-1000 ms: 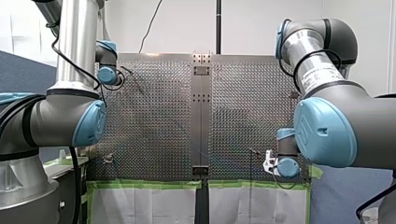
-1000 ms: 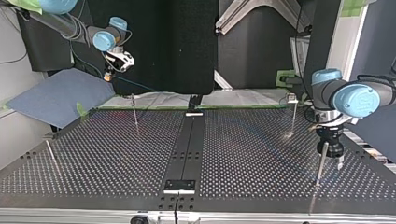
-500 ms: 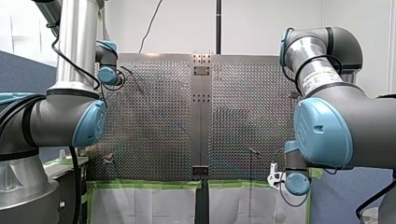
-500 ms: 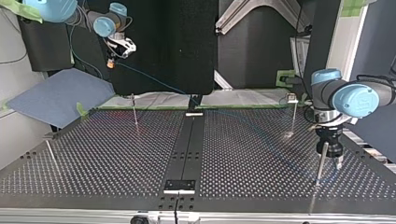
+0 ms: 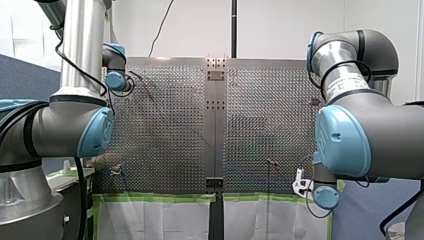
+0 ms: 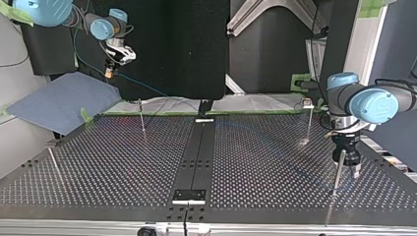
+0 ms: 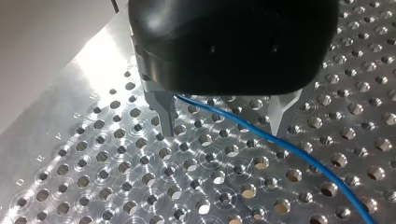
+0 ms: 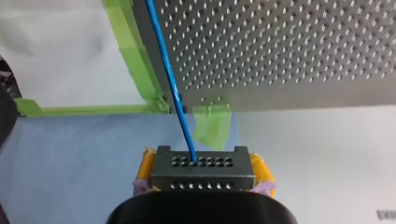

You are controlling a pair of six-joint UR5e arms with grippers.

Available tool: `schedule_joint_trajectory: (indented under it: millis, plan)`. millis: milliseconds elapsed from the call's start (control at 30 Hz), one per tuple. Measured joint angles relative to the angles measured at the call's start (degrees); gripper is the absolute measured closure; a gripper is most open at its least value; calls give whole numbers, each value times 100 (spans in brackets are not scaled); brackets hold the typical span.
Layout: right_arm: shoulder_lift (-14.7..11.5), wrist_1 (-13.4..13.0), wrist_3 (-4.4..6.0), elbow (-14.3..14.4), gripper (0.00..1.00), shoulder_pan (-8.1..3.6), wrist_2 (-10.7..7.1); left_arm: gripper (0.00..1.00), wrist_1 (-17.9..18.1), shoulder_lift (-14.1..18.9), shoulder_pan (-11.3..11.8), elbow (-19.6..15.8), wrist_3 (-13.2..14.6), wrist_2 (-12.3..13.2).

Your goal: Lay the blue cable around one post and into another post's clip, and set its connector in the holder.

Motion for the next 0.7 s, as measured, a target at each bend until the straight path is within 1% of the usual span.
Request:
schedule_joint_trajectory:
  millis: [100, 167, 267, 433, 533, 667, 700]
  plan:
    - [76, 22, 31, -17, 100, -77, -2, 1, 0, 0, -1, 0, 0, 0]
    - [113, 38, 31, -32, 100, -115, -6, 1, 0, -1, -3, 0, 0, 0]
    - [133, 47, 7, -63, 100, -149, -15, 1, 0, 2, -5, 0, 0, 2]
    - [135, 30, -44, -87, 100, -166, -35, 1, 0, 0, -12, 1, 0, 7]
    - [122, -47, -123, -94, 100, -167, -109, 1, 0, 2, -15, 2, 0, 7]
    - [12, -235, -302, -93, 100, -162, -295, 1, 0, 1, -25, 3, 0, 2]
    - [-23, -275, -327, -92, 100, -162, -337, 1, 0, 3, -28, 2, 0, 1]
